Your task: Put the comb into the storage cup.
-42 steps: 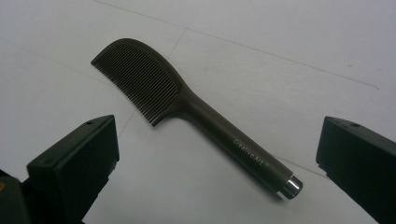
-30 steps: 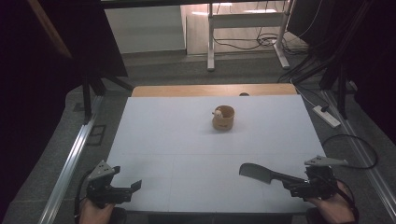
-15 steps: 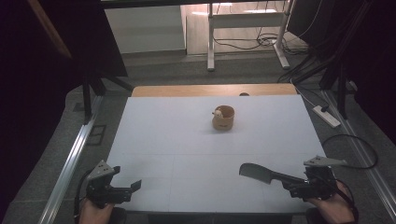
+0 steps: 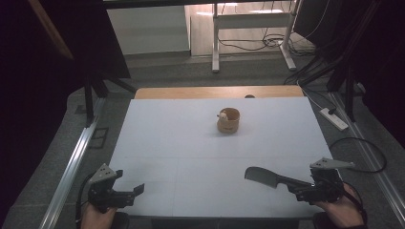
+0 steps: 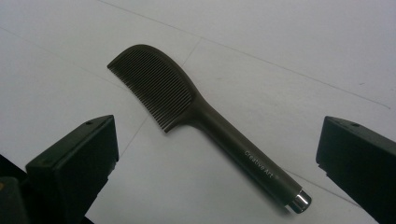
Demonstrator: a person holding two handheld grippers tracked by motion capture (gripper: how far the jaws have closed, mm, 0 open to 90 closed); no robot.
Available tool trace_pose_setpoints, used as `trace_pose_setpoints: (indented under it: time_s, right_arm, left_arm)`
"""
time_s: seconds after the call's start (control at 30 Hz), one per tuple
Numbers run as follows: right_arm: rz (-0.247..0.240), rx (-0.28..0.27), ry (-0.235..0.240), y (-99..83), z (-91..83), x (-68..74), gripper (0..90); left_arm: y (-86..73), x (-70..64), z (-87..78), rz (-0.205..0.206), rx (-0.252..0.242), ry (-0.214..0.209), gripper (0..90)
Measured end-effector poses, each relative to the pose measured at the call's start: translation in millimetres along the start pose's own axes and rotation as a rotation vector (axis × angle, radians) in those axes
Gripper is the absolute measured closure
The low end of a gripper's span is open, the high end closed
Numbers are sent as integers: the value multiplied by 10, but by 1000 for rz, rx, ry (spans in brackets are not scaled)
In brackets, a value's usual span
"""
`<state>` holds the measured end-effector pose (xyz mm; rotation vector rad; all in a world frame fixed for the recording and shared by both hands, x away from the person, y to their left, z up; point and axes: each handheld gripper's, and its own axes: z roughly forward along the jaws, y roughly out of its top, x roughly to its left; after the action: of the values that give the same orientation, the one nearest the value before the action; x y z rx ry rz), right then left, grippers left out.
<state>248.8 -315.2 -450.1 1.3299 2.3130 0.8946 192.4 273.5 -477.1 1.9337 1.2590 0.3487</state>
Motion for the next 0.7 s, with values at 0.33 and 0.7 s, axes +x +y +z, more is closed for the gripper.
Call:
trace_pose_setpoints:
  time_s: [0.33, 0.7]
  right_arm:
    - [-17, 34, 20, 99, 45, 34, 0]
    - [-68, 82, 37, 189, 165, 112, 0]
  left_arm:
    - [0, 3, 0, -3, 1, -1, 7]
    - [2, 7, 3, -4, 3, -5, 8]
